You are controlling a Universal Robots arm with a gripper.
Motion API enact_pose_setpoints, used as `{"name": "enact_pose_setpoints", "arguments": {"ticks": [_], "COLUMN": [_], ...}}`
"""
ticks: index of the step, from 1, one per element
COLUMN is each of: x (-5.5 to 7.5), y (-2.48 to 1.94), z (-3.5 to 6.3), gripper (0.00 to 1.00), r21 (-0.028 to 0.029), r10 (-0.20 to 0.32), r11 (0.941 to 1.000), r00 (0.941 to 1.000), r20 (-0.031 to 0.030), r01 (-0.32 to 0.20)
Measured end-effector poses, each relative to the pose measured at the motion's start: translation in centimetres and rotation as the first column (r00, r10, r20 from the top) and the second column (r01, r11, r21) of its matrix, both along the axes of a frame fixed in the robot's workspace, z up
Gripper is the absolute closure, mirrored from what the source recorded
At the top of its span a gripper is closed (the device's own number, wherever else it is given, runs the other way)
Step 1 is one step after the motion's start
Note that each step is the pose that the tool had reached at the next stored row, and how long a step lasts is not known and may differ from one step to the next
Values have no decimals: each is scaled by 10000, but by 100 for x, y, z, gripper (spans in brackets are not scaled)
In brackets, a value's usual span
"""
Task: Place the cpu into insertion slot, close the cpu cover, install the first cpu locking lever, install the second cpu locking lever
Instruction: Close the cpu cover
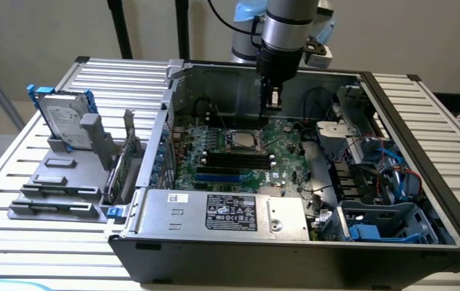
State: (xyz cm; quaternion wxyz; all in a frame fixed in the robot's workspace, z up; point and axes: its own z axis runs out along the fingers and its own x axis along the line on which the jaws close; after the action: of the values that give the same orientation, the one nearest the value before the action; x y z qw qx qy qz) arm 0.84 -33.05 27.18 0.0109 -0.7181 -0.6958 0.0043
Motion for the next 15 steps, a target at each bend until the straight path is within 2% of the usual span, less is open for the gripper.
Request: {"name": "enact_pose_setpoints", "arguments": {"ticks": [2,5,10,12,14,15], "x": [94,216,358,402,434,446], "y": [0,0,0,0,0,1], "z": [37,49,50,50,48,46], "gripper": [89,89,89,89,89,89], "r21": [38,136,357,413,427,426], "r10": [7,20,47,56,66,71], "r11": [10000,9999,9994,9991,9991,9991], "r00": [10000,10000,10000,10000,9999,9998], "r20": [-5,-5,7,45,130,191], "r01": [-6,-20,-48,-58,-71,-79]}}
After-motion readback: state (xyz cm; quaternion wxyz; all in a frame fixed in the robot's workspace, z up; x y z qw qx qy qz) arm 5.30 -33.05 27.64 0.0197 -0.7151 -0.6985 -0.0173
